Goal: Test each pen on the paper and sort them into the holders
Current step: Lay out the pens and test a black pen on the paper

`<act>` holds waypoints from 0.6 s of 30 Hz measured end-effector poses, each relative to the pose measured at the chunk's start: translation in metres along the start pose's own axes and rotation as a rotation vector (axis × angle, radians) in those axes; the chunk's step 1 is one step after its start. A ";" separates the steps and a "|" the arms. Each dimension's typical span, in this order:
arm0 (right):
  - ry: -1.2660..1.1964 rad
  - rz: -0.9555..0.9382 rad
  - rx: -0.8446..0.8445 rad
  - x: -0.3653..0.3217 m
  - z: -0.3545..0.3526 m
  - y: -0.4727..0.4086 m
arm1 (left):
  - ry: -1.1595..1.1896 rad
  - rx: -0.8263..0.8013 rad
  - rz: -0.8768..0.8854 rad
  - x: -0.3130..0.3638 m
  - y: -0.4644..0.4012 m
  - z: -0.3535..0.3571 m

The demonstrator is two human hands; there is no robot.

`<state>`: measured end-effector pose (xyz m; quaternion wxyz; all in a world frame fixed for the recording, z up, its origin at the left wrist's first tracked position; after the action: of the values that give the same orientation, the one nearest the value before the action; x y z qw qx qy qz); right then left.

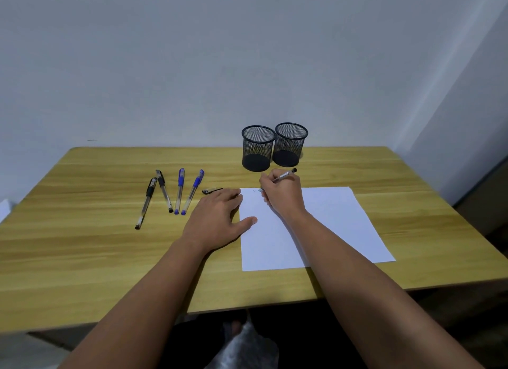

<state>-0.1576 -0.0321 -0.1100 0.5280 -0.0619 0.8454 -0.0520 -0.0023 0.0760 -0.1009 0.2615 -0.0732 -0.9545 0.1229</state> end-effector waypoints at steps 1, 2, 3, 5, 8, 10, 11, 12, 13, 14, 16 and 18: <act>0.003 0.003 0.003 0.000 0.000 0.000 | -0.003 0.000 -0.001 0.000 0.000 0.000; 0.003 0.007 0.004 0.000 0.000 0.001 | -0.003 0.002 -0.001 0.000 0.000 0.000; 0.004 0.008 0.003 0.000 -0.001 0.001 | 0.000 0.005 0.001 0.000 0.001 0.000; 0.015 0.003 -0.006 -0.001 0.000 0.001 | 0.006 0.007 0.003 0.000 0.001 0.000; 0.017 -0.004 0.009 -0.003 -0.003 0.002 | 0.005 0.009 0.006 0.001 0.001 0.000; -0.034 0.005 0.041 -0.003 -0.006 0.002 | 0.009 0.016 0.013 0.001 0.001 -0.001; -0.055 0.012 0.066 -0.002 -0.008 0.001 | 0.017 0.018 0.015 0.001 0.002 -0.001; -0.072 0.018 0.086 -0.002 -0.010 0.001 | 0.022 0.019 0.017 0.001 0.002 -0.001; -0.089 0.027 0.090 -0.001 -0.011 0.000 | 0.024 0.019 0.018 0.001 0.002 -0.001; -0.106 0.036 0.077 -0.002 -0.010 0.000 | 0.024 0.018 0.019 0.001 0.001 -0.002; -0.110 0.045 0.038 -0.003 -0.006 0.000 | 0.024 0.018 0.020 0.002 0.001 -0.002; -0.049 0.036 0.041 -0.005 -0.006 0.001 | 0.023 0.017 0.017 0.001 0.001 -0.001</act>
<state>-0.1611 -0.0301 -0.1034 0.5506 -0.0370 0.8319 -0.0584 -0.0024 0.0772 -0.0995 0.2719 -0.0804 -0.9497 0.1326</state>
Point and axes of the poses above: each hand's wrist, its own y-axis away from the middle knuckle, its own z-axis out of the palm, x = y × z, the point moved 8 cm from there along -y, towards the middle knuckle, and after that the axes turned 13 degrees about y, right-handed, at the moved point
